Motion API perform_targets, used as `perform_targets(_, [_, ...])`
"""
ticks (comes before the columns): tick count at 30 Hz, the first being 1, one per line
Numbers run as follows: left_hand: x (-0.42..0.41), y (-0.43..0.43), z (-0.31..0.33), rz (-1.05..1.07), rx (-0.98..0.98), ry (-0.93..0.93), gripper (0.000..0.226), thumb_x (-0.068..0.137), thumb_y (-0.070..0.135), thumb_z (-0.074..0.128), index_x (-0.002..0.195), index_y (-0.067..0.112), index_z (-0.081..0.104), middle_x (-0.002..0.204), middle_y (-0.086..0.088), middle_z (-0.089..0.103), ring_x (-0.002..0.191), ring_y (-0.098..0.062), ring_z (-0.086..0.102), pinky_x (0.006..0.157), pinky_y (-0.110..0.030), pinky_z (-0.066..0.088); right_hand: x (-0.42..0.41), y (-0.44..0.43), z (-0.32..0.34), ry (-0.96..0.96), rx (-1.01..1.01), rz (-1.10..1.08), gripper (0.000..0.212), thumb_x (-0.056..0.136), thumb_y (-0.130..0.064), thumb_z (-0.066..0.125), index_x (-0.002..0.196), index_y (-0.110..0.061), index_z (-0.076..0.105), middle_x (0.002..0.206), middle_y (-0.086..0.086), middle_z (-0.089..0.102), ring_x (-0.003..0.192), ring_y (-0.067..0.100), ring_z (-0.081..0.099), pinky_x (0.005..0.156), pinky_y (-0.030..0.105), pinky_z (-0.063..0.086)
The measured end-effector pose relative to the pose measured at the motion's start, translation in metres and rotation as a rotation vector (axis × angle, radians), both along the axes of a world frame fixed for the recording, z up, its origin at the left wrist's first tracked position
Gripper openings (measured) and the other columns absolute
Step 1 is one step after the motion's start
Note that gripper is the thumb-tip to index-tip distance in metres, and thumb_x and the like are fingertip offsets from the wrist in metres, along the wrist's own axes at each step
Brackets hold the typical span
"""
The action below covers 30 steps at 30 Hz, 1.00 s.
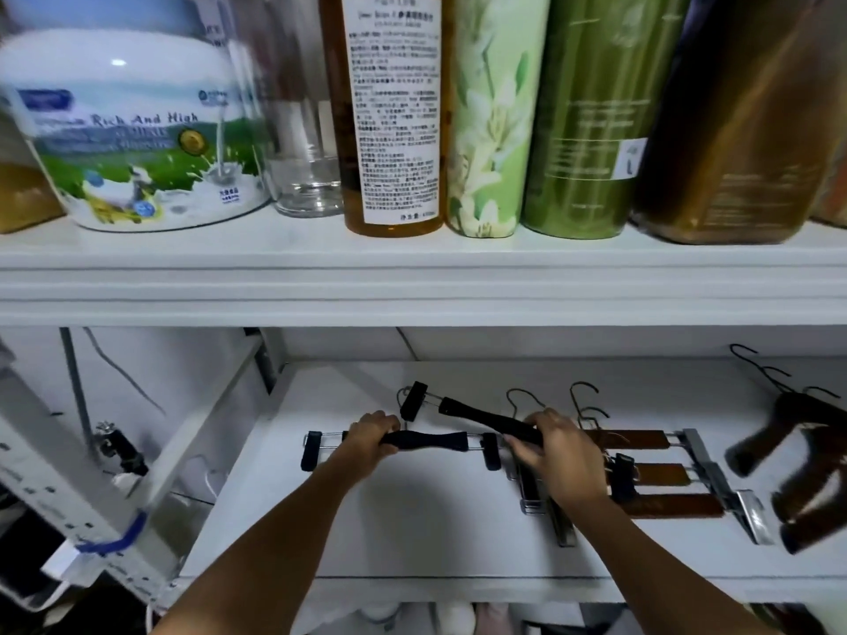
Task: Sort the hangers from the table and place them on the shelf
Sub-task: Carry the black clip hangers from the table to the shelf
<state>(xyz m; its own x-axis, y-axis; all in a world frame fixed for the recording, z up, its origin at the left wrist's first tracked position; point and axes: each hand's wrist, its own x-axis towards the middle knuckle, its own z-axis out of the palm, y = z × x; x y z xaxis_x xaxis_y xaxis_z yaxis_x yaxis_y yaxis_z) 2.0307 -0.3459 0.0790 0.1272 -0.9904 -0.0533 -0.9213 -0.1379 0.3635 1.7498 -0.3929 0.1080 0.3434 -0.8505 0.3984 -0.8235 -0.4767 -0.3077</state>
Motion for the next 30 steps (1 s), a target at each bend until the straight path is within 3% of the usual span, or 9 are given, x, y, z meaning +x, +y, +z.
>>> perform_targets(8, [0.0, -0.003, -0.014, 0.073, -0.02, 0.063, 0.028, 0.092, 0.019, 0.054, 0.118, 0.006, 0.053, 0.114, -0.012, 0.054, 0.102, -0.023, 0.053, 0.082, -0.027, 0.037, 0.01, -0.001, -0.009, -0.002, 0.007, 0.035, 0.028, 0.079, -0.041, 0.073, 0.086, -0.014, 0.067, 0.08, 0.001, 0.063, 0.071, 0.021, 0.062, 0.057, 0.029, 0.047])
perform_targets(12, [0.022, 0.013, -0.006, 0.139, -0.06, 0.154, 0.049, 0.083, 0.018, 0.067, 0.129, 0.011, 0.05, 0.125, -0.006, 0.053, 0.117, -0.024, 0.05, 0.098, -0.029, 0.039, 0.017, -0.002, -0.01, -0.006, -0.004, 0.065, 0.029, 0.078, -0.04, 0.074, 0.087, -0.013, 0.068, 0.081, 0.002, 0.065, 0.073, 0.023, 0.062, 0.057, 0.029, 0.046])
perform_targets(17, [0.063, 0.041, 0.017, 0.264, -0.265, 0.17, 0.047, 0.088, -0.01, 0.04, 0.13, 0.008, 0.051, 0.133, -0.01, 0.05, 0.123, -0.025, 0.049, 0.102, -0.023, 0.034, 0.038, 0.001, -0.01, 0.062, 0.01, 0.127, 0.029, 0.074, -0.039, 0.077, 0.084, -0.013, 0.069, 0.078, 0.003, 0.065, 0.071, 0.023, 0.063, 0.058, 0.031, 0.048])
perform_targets(19, [0.073, 0.045, 0.031, 0.281, -0.316, 0.137, 0.047, 0.089, -0.012, 0.036, 0.13, 0.006, 0.052, 0.135, -0.01, 0.051, 0.124, -0.024, 0.049, 0.1, -0.017, 0.03, 0.05, 0.004, -0.011, 0.09, 0.018, 0.175, 0.03, 0.071, -0.04, 0.079, 0.082, -0.014, 0.069, 0.076, 0.003, 0.065, 0.069, 0.024, 0.064, 0.058, 0.032, 0.049])
perform_targets(24, [0.061, 0.045, 0.052, 0.221, -0.325, 0.074, 0.039, 0.096, 0.003, 0.04, 0.133, 0.01, 0.049, 0.138, -0.009, 0.05, 0.126, -0.025, 0.047, 0.103, -0.022, 0.031, 0.084, 0.023, -0.012, 0.122, 0.04, 0.261, 0.036, 0.08, -0.045, 0.068, 0.097, -0.014, 0.068, 0.093, 0.002, 0.066, 0.086, 0.022, 0.062, 0.074, 0.033, 0.049])
perform_targets(30, [0.01, 0.043, 0.022, 0.085, -0.176, -0.003, 0.041, 0.098, 0.026, 0.04, 0.138, 0.018, 0.041, 0.142, -0.002, 0.046, 0.129, -0.02, 0.042, 0.11, -0.03, 0.03, 0.112, 0.035, -0.032, 0.205, 0.146, 0.299, 0.045, 0.09, -0.05, 0.052, 0.116, -0.014, 0.058, 0.116, 0.002, 0.059, 0.108, 0.019, 0.054, 0.09, 0.032, 0.042])
